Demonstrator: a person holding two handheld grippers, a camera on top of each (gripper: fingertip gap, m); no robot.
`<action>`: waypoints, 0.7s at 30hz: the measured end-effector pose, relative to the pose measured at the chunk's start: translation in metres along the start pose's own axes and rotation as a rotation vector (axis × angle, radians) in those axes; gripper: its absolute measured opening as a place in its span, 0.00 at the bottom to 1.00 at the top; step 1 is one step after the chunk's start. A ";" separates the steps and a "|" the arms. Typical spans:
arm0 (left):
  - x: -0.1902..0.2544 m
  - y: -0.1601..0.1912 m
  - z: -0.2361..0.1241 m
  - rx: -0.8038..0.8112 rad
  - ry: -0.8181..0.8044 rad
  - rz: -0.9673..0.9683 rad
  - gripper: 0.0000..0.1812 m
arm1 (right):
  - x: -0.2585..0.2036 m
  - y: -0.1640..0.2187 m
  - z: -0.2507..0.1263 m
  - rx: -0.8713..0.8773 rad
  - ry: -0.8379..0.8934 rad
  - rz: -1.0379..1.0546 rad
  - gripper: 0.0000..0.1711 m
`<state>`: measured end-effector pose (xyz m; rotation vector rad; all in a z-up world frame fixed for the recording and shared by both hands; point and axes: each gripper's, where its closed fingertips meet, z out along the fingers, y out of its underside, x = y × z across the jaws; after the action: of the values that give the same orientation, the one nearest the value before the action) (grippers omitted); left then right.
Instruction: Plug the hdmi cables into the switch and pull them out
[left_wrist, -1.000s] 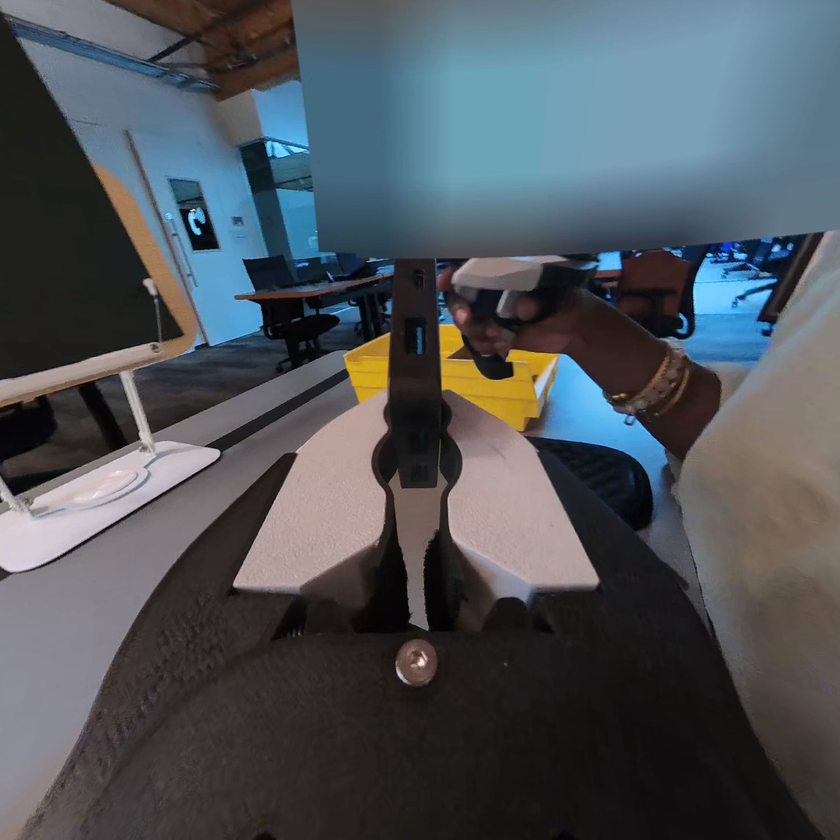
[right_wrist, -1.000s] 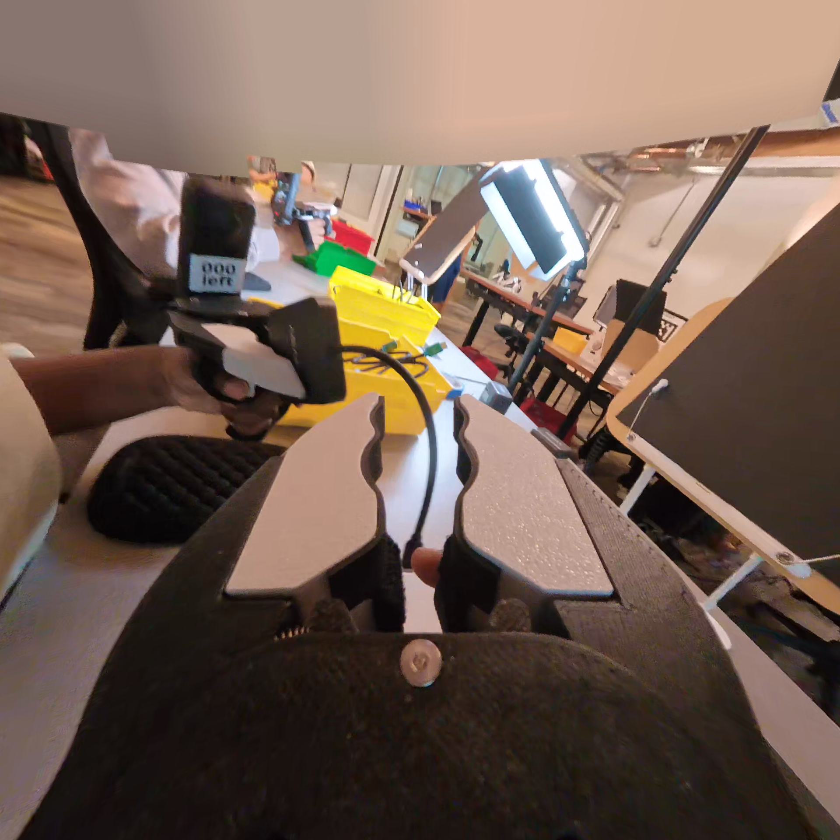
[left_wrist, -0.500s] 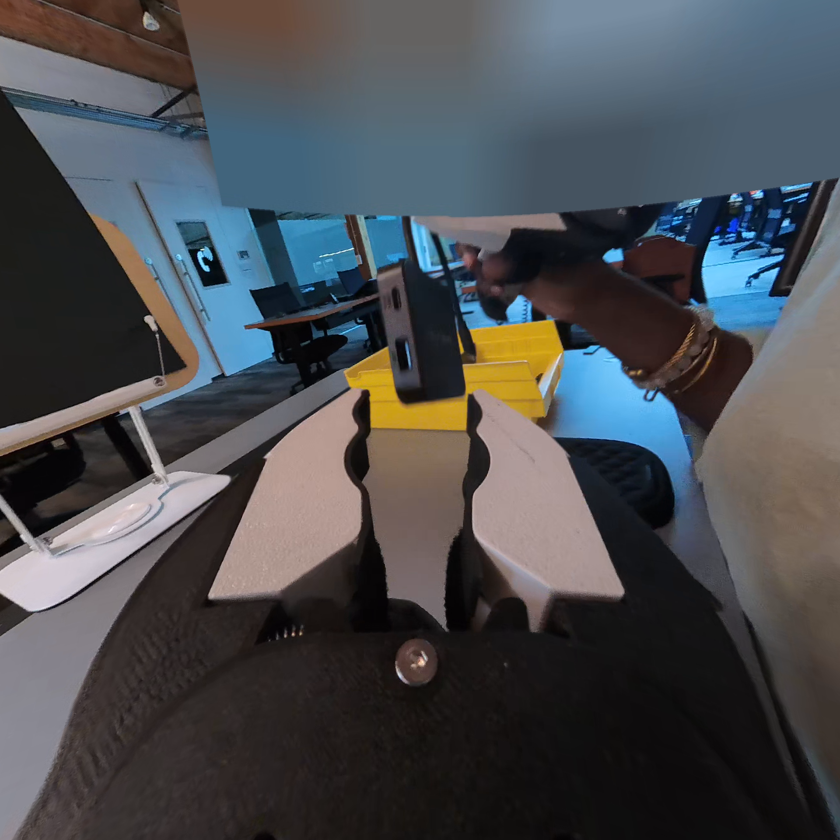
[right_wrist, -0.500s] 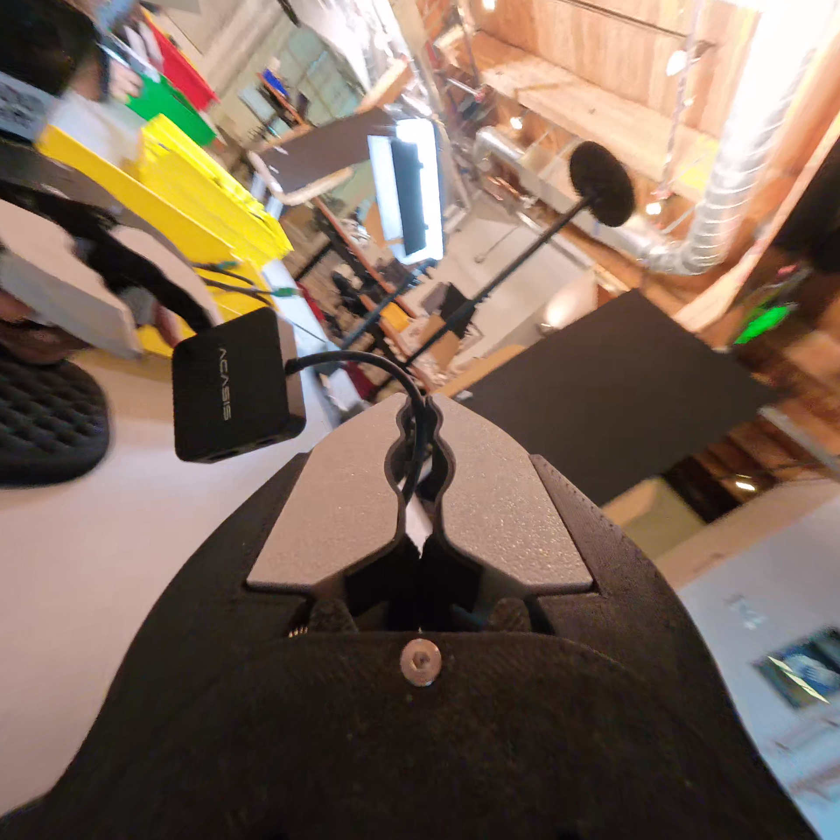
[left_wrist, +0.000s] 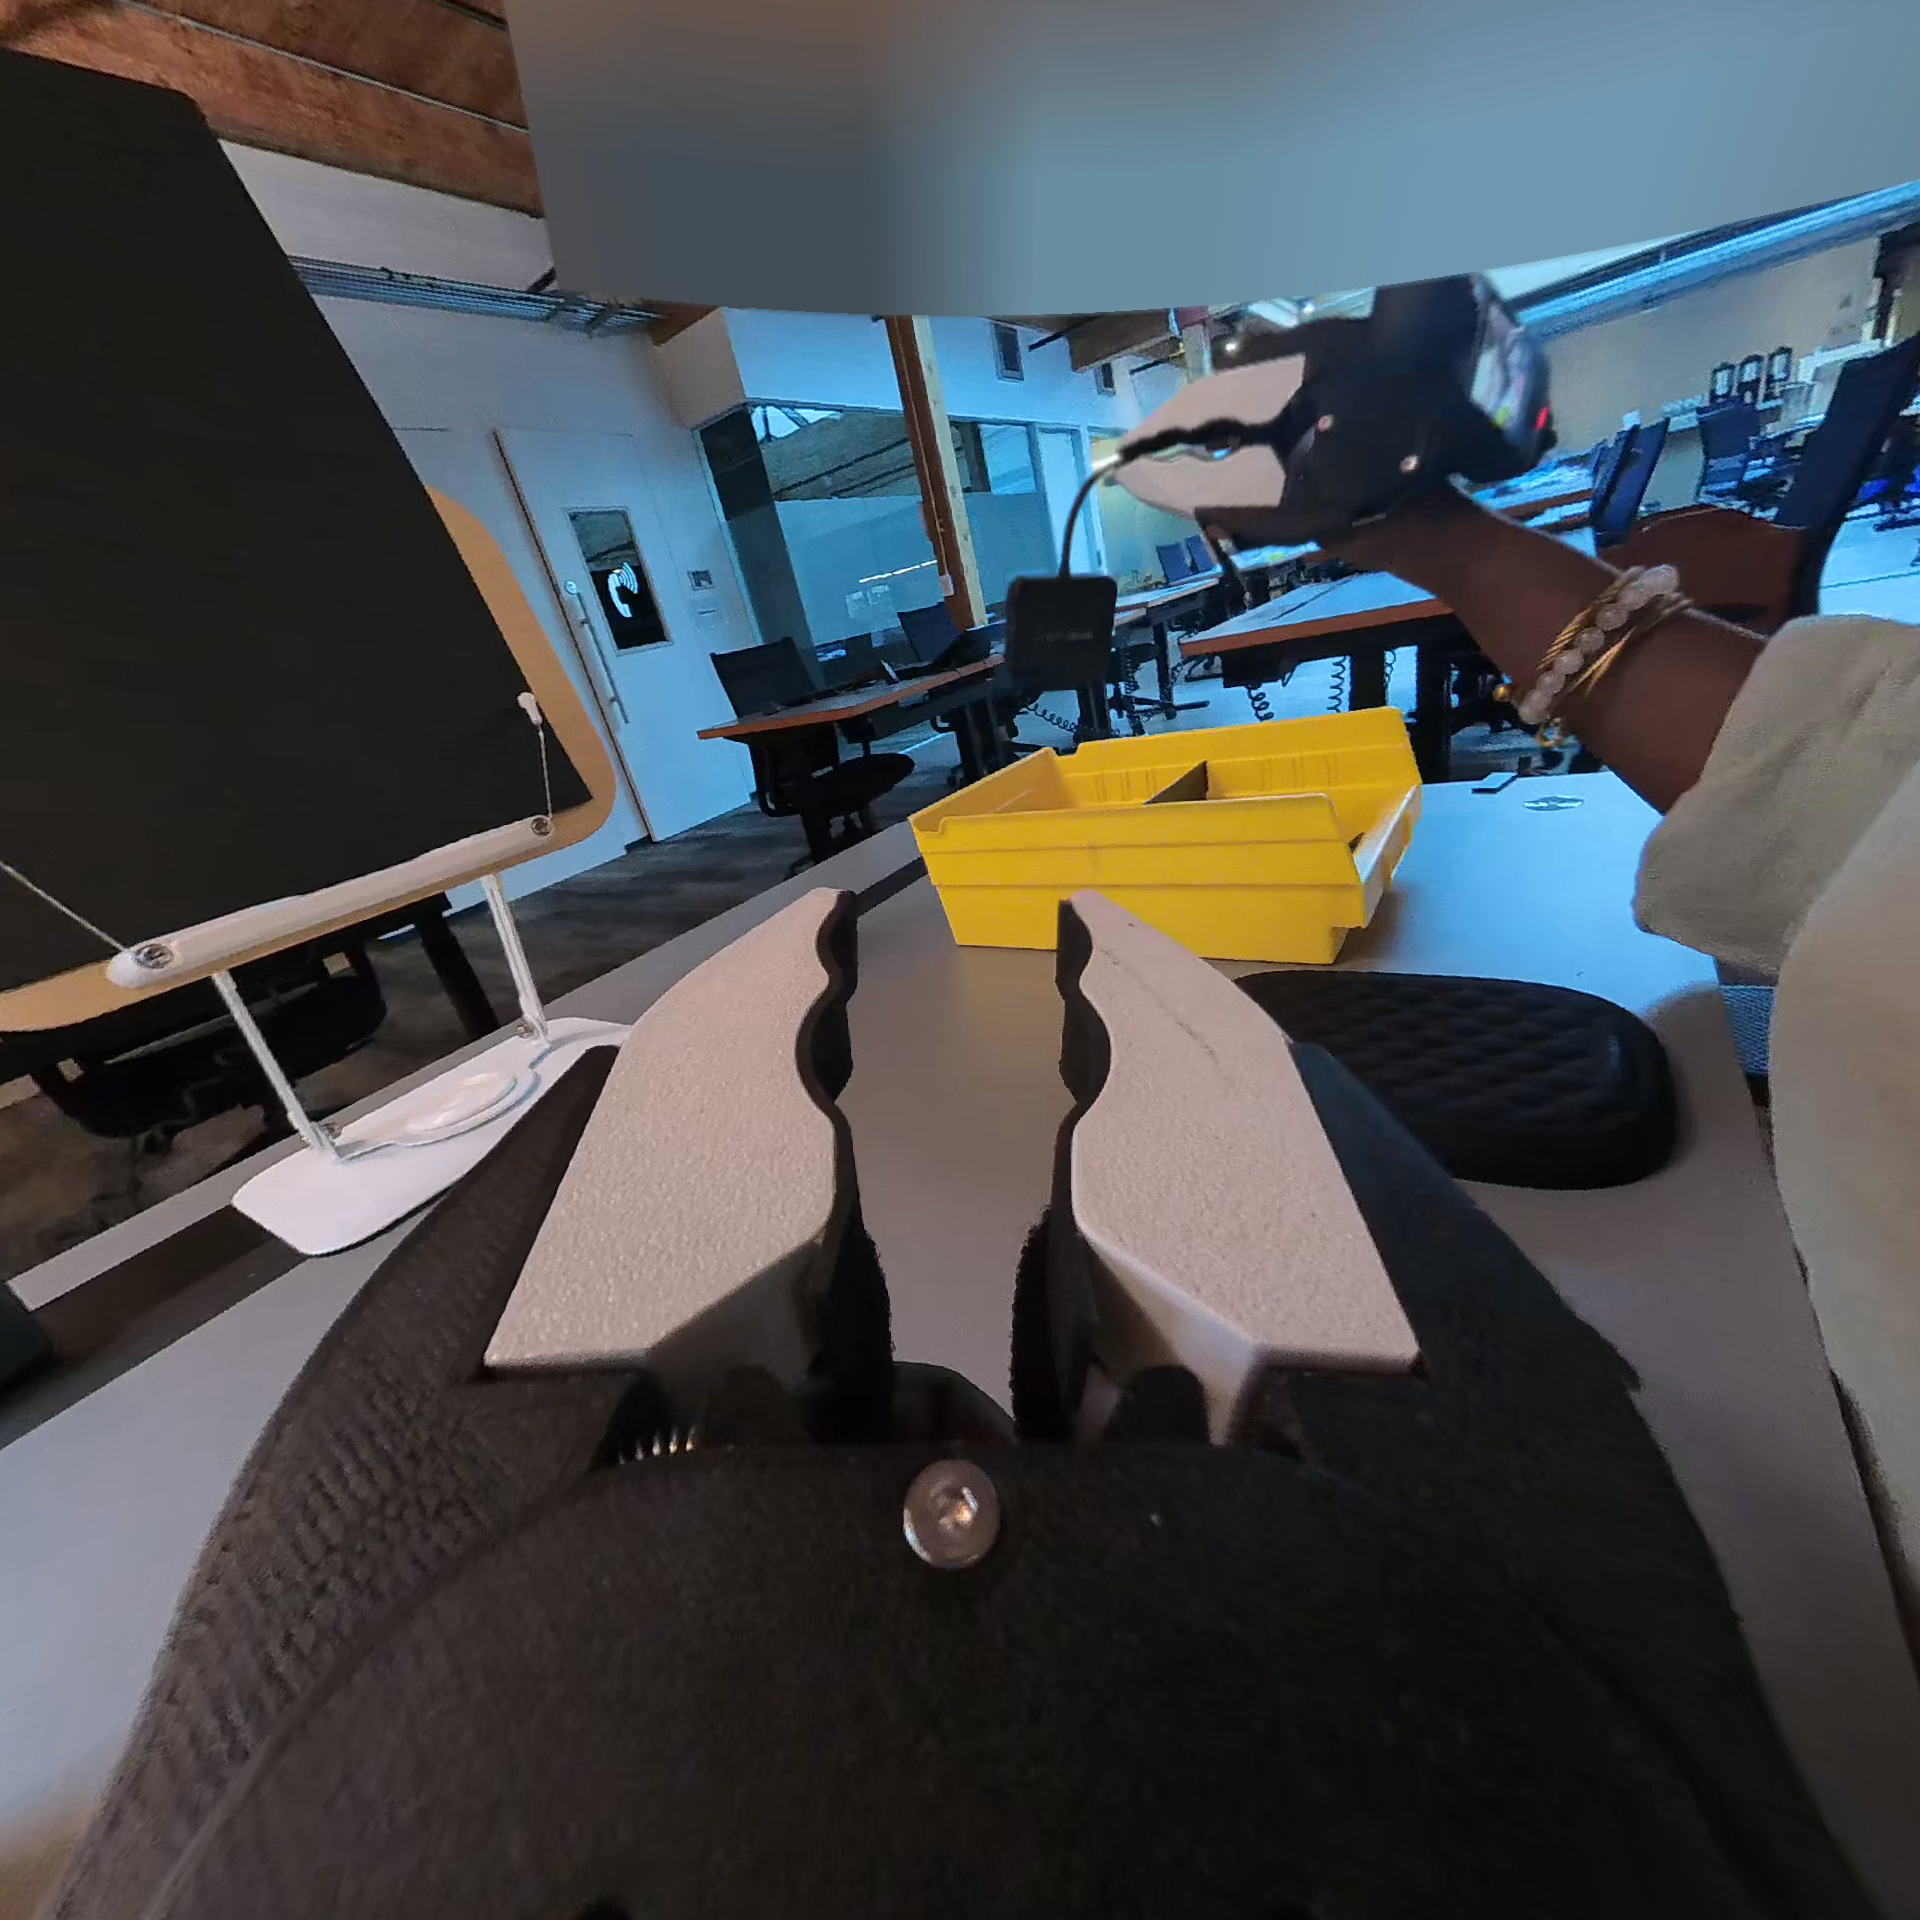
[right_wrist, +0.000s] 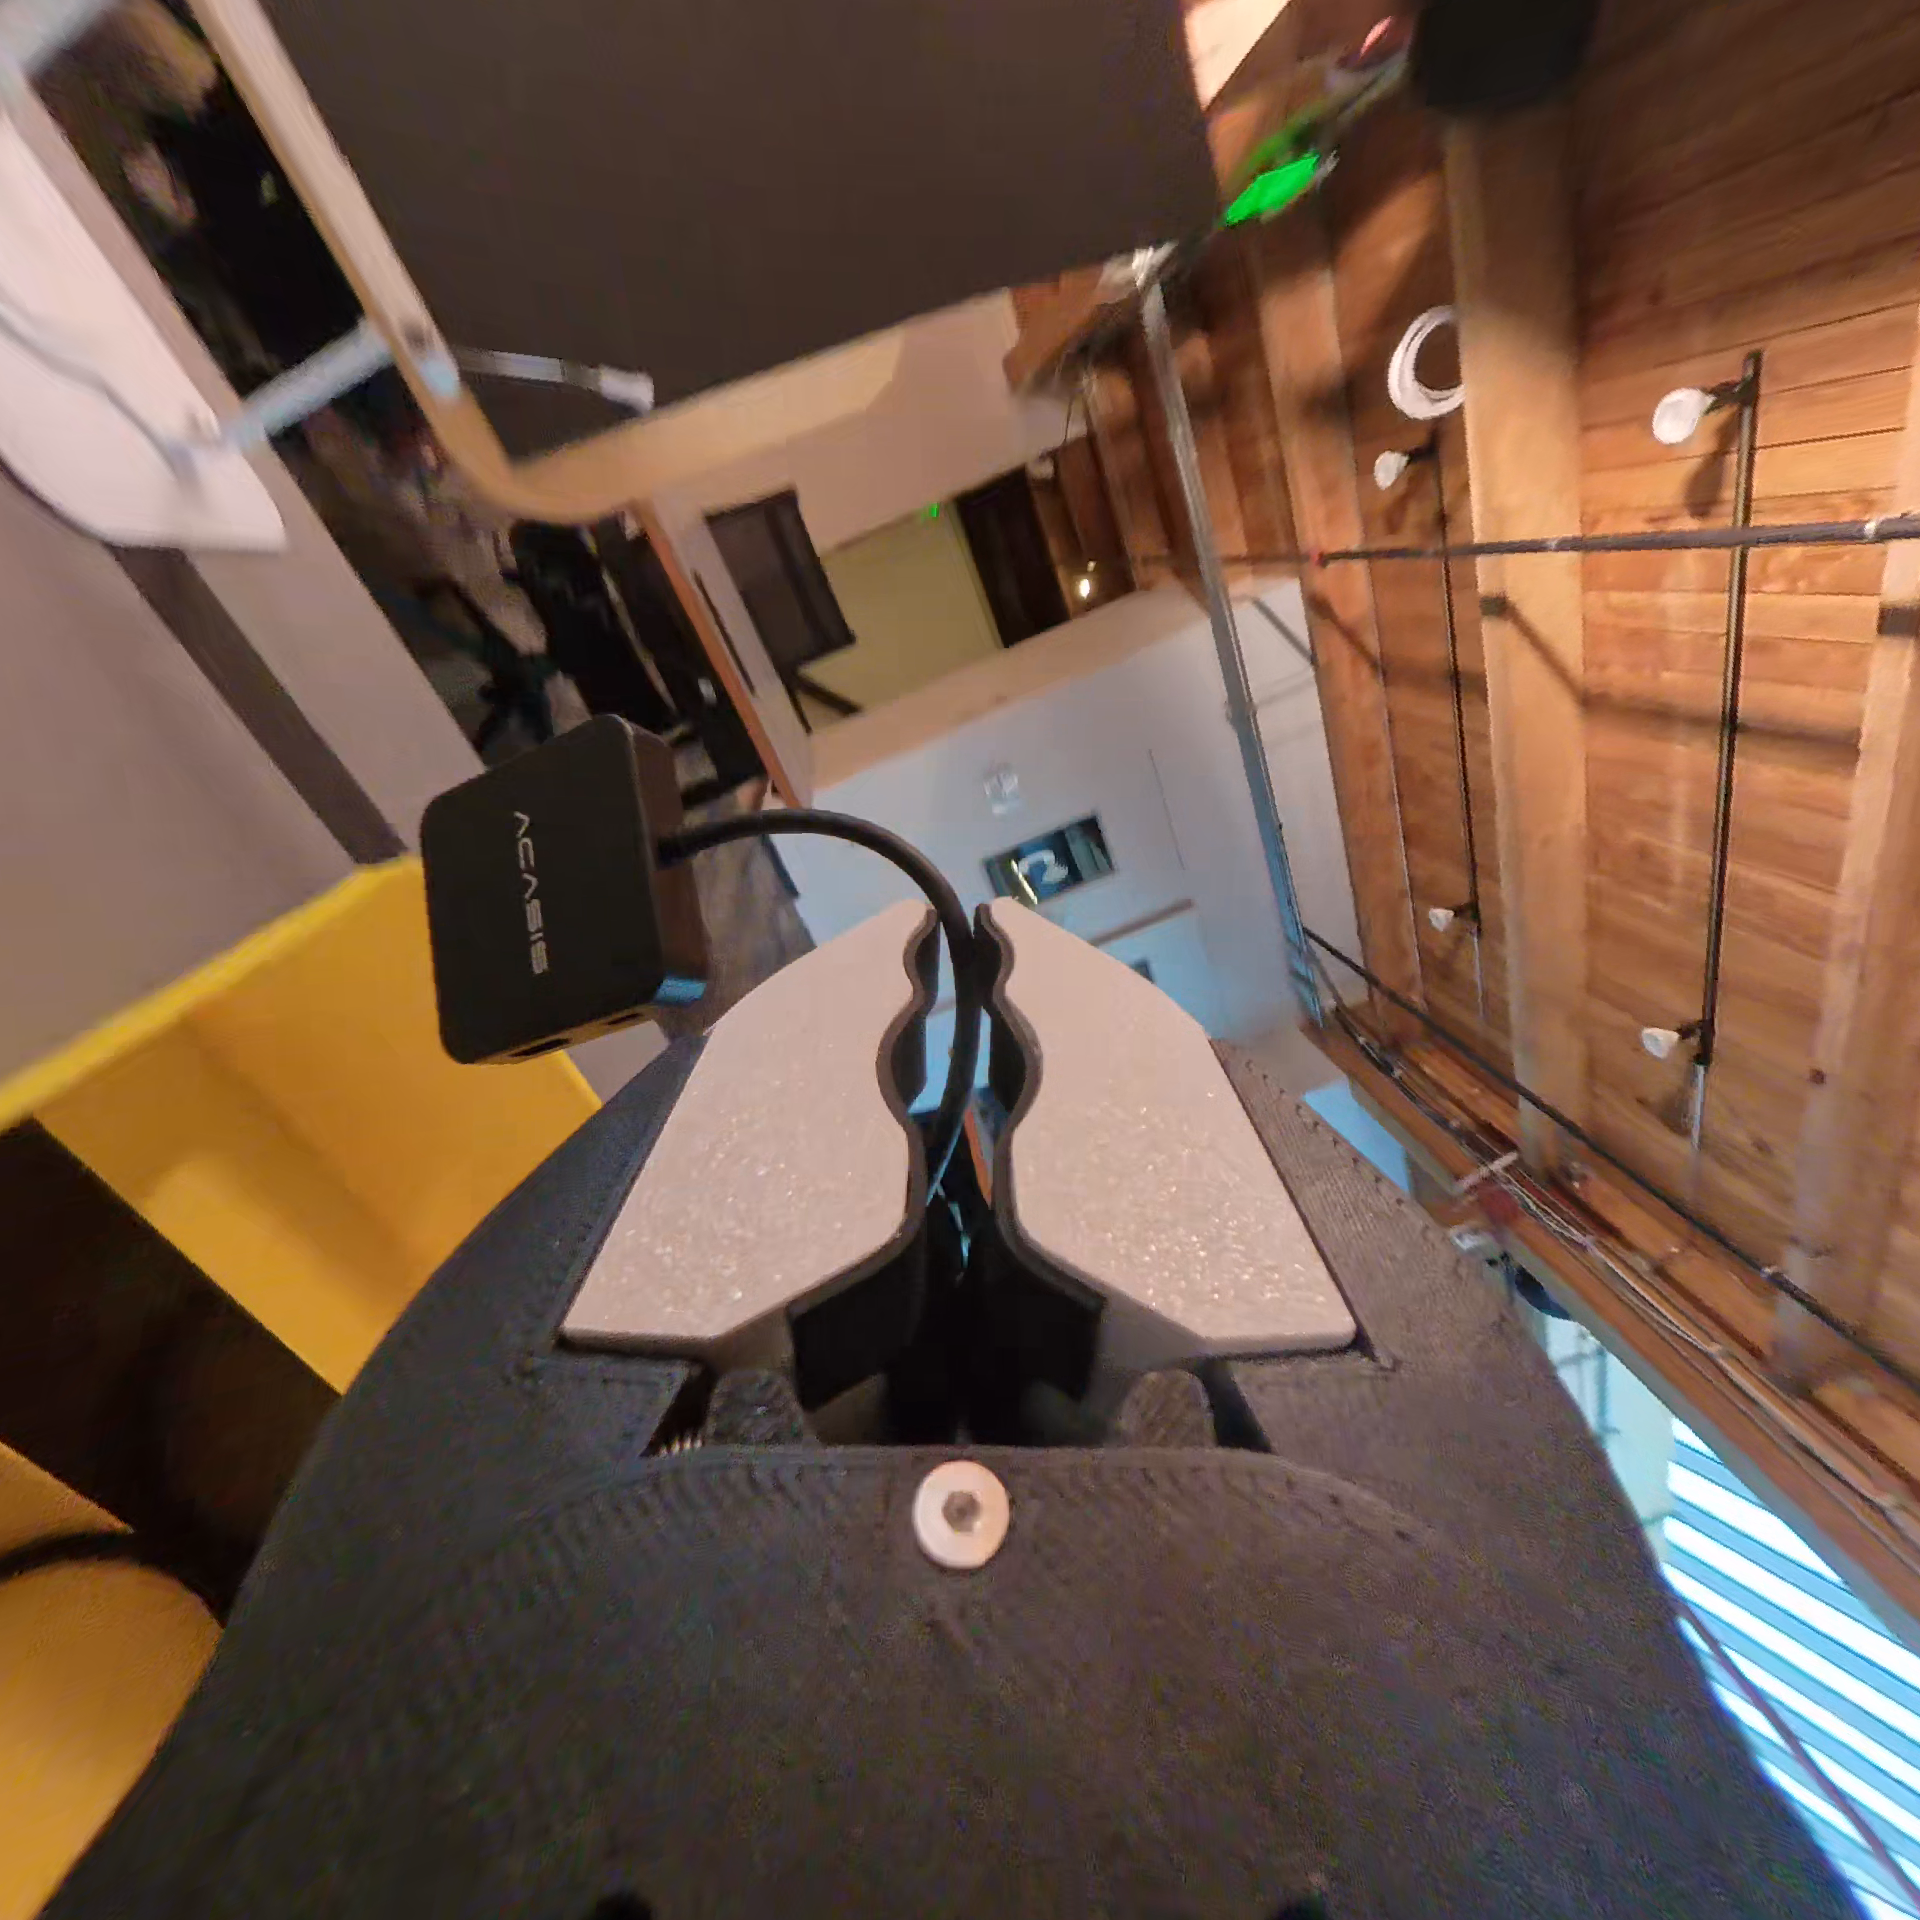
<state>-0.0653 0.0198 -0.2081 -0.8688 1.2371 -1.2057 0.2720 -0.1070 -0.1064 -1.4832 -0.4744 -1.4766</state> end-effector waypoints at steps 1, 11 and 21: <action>-0.001 0.000 -0.001 -0.001 -0.004 0.003 0.20 | -0.003 0.011 0.005 -0.027 -0.014 -0.028 0.04; -0.006 -0.005 -0.010 0.003 -0.038 0.034 0.17 | -0.062 0.069 0.056 -0.037 -0.301 -0.104 0.04; -0.012 -0.006 -0.015 -0.001 -0.063 0.050 0.17 | -0.114 0.111 0.064 -0.170 -0.602 0.199 0.05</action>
<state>-0.0799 0.0316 -0.2024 -0.8656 1.2020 -1.1299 0.3750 -0.0679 -0.2372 -2.0522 -0.5440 -0.9148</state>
